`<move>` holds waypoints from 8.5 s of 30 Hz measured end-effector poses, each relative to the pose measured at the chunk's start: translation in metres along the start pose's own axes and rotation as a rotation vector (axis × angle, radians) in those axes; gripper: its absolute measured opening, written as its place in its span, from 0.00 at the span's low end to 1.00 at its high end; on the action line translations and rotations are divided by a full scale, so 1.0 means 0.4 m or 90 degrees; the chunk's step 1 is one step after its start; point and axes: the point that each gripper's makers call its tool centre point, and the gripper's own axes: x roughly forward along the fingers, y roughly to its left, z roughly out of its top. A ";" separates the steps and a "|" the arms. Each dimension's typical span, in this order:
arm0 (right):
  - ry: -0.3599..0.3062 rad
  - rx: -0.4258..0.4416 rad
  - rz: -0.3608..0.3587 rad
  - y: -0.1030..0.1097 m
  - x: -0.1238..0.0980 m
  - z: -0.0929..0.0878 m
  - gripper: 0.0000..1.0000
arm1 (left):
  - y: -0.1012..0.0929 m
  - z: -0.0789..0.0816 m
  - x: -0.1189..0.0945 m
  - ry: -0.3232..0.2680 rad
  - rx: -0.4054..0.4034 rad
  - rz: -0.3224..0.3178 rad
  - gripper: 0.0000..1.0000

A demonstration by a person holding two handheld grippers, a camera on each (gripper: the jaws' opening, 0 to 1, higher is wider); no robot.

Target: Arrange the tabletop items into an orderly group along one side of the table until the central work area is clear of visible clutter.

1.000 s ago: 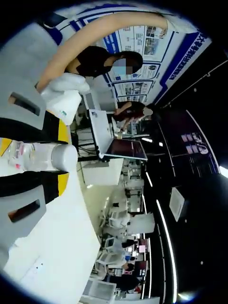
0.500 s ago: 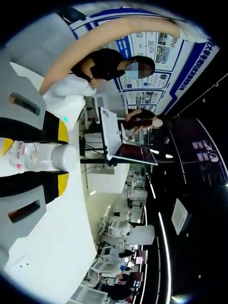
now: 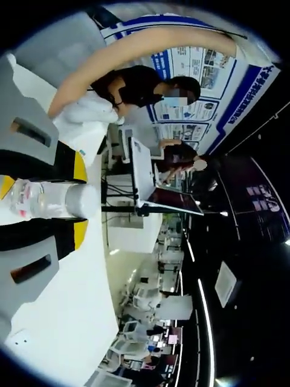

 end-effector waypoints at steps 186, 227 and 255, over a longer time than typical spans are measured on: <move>0.021 0.267 -0.451 0.257 -0.809 -0.238 0.82 | -0.137 0.038 -0.372 -0.068 0.023 -0.123 0.69; 0.015 0.448 -0.469 0.211 -0.596 -0.334 0.61 | -0.249 0.191 -0.100 -0.034 0.164 -0.070 0.63; 0.051 0.561 -0.496 0.107 -0.432 -0.449 0.49 | -0.187 0.107 0.059 0.116 0.240 0.045 0.34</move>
